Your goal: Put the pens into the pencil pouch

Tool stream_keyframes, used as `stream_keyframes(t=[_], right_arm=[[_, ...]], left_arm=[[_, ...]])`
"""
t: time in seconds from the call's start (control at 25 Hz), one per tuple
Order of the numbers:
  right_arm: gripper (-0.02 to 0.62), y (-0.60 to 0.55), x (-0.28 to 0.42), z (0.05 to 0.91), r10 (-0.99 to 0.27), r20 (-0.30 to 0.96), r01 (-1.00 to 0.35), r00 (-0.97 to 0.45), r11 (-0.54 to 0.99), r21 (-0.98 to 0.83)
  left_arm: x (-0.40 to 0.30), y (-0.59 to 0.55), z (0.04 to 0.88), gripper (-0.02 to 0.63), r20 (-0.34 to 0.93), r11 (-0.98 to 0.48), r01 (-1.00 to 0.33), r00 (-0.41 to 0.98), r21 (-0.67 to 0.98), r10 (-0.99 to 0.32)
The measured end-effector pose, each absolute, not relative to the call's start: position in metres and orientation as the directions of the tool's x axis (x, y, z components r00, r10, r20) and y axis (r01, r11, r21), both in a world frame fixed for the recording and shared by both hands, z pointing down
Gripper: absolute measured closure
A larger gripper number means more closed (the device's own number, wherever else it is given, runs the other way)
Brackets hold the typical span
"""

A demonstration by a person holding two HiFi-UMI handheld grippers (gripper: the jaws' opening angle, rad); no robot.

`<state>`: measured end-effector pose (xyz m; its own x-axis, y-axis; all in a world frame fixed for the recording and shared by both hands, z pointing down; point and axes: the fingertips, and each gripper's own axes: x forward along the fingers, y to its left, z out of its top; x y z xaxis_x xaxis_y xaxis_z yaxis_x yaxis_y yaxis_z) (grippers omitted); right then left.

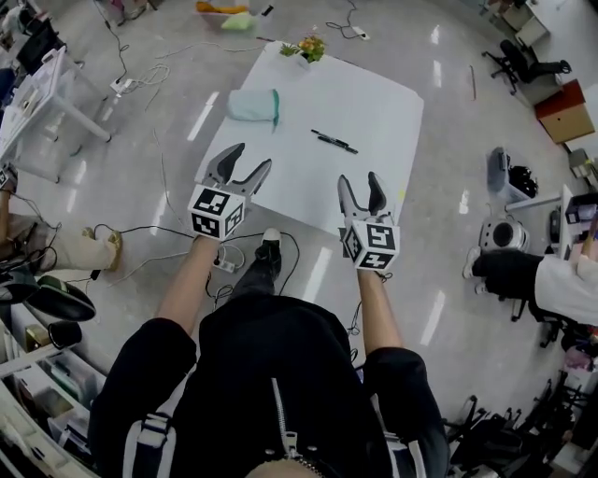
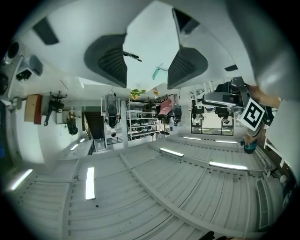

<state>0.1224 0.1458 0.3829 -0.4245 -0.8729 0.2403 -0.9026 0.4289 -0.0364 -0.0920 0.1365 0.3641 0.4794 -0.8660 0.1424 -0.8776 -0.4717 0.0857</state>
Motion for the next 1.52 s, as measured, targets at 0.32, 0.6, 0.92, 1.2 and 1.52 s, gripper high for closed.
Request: stream_keyframes(t=[0.32, 0.6, 0.92, 1.2, 1.52], right_arm=[[0.327, 0.059, 0.107, 0.378, -0.887, 0.263, -0.922, -0.379, 0.385, -0.028], [0.328, 0.016, 0.095, 0.383, -0.894, 0.271, -0.932, -0.356, 0.362, -0.028], [0.328, -0.02, 0.102, 0.394, -0.889, 0.299, -0.933, -0.348, 0.361, -0.014], [0.328, -0.058, 0.115, 0.416, -0.862, 0.36, -0.928, -0.358, 0.372, -0.031], [0.328, -0.08, 0.121, 0.451, -0.809, 0.438, -0.911, -0.392, 0.407, -0.065]], left_arm=[[-0.102, 0.038, 0.369, 0.325, 0.163, -0.519, -0.85, 0.526, 0.086, -0.835], [-0.111, -0.014, 0.381, 0.325, 0.188, -0.542, -0.834, 0.551, 0.099, -0.813], [-0.117, -0.059, 0.406, 0.325, 0.247, -0.507, -0.853, 0.522, 0.128, -0.816], [-0.112, -0.096, 0.429, 0.327, 0.304, -0.488, -0.86, 0.51, 0.151, -0.805], [-0.106, -0.129, 0.481, 0.327, 0.406, -0.451, -0.875, 0.481, 0.173, -0.777]])
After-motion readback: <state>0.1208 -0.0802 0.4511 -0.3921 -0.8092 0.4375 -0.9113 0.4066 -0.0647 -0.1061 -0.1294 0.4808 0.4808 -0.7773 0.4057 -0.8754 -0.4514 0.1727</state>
